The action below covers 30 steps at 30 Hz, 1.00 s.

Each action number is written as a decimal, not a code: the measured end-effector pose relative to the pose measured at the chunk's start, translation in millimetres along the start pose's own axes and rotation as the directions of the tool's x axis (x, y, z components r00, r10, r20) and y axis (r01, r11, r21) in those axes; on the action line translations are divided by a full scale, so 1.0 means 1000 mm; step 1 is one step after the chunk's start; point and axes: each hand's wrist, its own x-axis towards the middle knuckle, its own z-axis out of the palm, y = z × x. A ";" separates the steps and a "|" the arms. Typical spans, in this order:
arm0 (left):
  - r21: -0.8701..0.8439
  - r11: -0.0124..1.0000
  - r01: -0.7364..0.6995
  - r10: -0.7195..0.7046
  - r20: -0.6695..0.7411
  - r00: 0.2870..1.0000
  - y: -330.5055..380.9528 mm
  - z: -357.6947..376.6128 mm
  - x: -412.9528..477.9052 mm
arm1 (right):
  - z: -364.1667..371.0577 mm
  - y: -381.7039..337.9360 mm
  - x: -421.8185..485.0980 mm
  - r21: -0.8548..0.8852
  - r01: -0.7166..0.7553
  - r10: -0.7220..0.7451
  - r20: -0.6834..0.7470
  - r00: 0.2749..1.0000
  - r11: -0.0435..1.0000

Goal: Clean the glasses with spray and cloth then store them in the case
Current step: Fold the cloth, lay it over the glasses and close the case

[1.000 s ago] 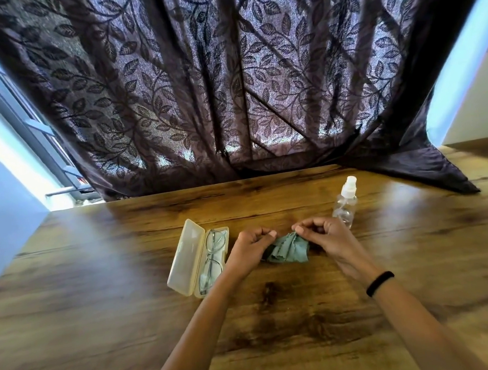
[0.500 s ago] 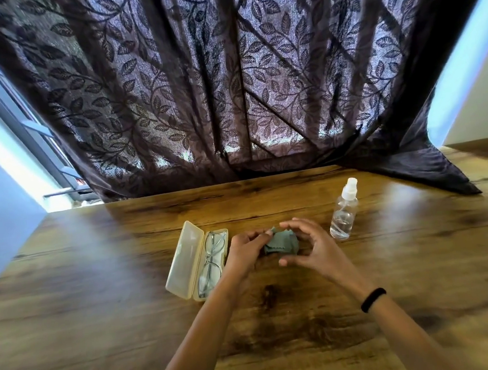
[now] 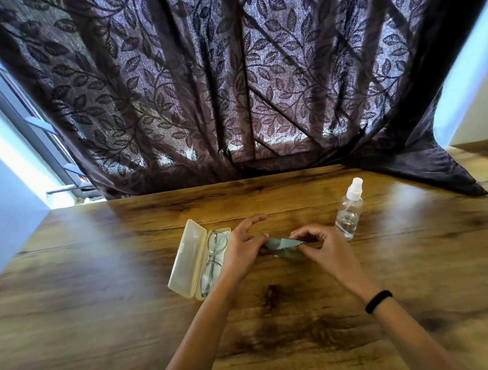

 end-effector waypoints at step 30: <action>0.829 0.395 -0.397 0.359 0.259 0.897 -0.015 -0.021 -0.003 | -0.028 0.029 0.007 -0.155 -0.068 0.087 0.122 0.989 0.986</action>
